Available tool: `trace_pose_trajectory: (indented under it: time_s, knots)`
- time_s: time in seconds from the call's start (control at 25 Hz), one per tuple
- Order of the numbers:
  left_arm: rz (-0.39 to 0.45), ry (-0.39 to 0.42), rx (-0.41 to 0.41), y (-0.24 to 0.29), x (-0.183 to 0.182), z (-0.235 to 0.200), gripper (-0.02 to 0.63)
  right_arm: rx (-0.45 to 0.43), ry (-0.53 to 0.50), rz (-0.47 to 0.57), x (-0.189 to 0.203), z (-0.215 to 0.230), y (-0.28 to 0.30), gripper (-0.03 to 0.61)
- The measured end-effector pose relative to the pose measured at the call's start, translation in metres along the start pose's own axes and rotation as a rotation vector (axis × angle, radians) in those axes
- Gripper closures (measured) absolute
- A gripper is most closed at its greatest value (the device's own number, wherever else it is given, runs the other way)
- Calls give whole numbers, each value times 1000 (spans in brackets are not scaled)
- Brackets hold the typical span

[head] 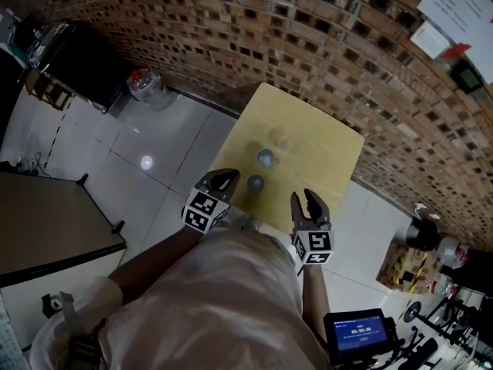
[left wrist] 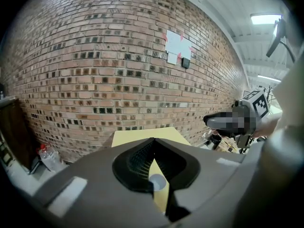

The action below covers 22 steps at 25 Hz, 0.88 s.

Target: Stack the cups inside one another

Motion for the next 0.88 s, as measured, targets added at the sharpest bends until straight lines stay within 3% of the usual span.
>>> trace_pose_trajectory:
  time_s: [0.48,0.68,0.88]
  knots:
    - [-27,-15,-27,17,-1,-17,594,-41,2,-32,8,19,41,453]
    - [-31,-49,-38,17,-2,-41,594,-62,-6,-78,6,4,58,453]
    - [-48,-34,21,32,-10,-70,594,-21,-18,-132,15,-4,76,453]
Point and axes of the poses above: the fingertips, and each gripper's own axes: y forward along the fingers, z to its right, x out of its underside, the point moved 9 cm from there along -y, backward along the fingers, and after that the axes turned 1 degree about x, right-handed, at the moved point
